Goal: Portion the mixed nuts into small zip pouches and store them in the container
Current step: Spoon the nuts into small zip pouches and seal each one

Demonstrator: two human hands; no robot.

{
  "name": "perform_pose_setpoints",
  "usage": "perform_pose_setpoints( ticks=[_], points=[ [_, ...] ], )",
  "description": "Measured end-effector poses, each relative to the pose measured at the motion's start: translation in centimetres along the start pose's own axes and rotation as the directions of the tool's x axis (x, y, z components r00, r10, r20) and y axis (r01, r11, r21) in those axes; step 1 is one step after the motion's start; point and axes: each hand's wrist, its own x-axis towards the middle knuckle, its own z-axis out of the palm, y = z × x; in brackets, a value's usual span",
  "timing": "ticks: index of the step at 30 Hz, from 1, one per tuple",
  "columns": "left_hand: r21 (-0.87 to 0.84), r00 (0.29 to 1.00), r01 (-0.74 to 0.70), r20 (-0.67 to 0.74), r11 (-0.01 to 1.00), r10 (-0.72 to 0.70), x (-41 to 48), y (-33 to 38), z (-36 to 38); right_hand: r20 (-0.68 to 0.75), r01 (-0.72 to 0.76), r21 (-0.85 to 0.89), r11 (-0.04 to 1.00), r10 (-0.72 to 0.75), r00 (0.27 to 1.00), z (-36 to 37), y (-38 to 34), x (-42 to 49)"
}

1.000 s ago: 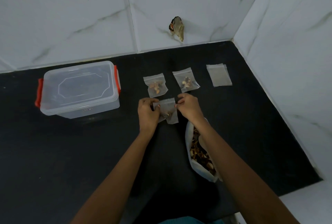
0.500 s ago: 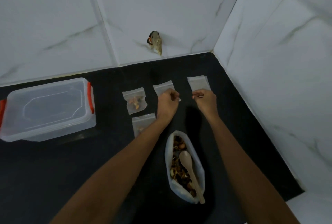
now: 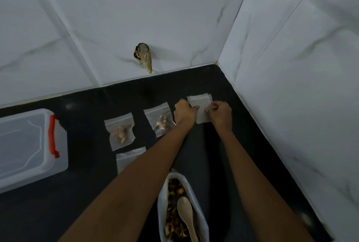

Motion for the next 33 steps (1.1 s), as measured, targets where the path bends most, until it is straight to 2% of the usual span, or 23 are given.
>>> perform_pose_setpoints(
  ticks=[2,6,12,16,23,29,33],
  points=[
    [0.031,1.0,0.002,-0.007,1.0,-0.001,0.4,0.0,0.3,0.003,-0.022,0.001,1.0,0.022,1.0,0.3,0.1,0.4],
    [-0.012,1.0,0.022,-0.019,1.0,-0.022,0.7,-0.3,0.5,0.018,-0.046,0.01,0.999,0.046,0.999,0.2,-0.1,0.7],
    [-0.17,0.999,0.049,-0.008,0.984,-0.051,0.4,-0.2,0.2,0.072,-0.191,0.113,0.975,0.184,0.98,-0.2,-0.7,1.1],
    [-0.283,0.999,0.04,-0.004,0.958,-0.043,-0.2,-0.2,-0.5,0.105,-0.226,0.254,0.94,0.206,0.973,-1.2,-1.0,0.6],
    [-0.388,0.998,0.056,0.036,0.92,-0.046,-2.9,0.2,-2.6,0.189,-0.266,0.402,0.876,0.205,0.96,-3.3,-2.0,-2.0],
    [-0.434,0.996,-0.024,0.064,0.901,0.058,-8.2,-0.5,-6.0,0.216,-0.202,0.491,0.848,0.107,0.971,-6.0,-3.2,-7.1],
    [-0.433,0.993,-0.06,0.066,0.899,0.098,-12.2,-1.8,-8.4,0.288,-0.229,0.529,0.817,0.081,0.954,-7.6,-3.7,-11.4]
  ],
)
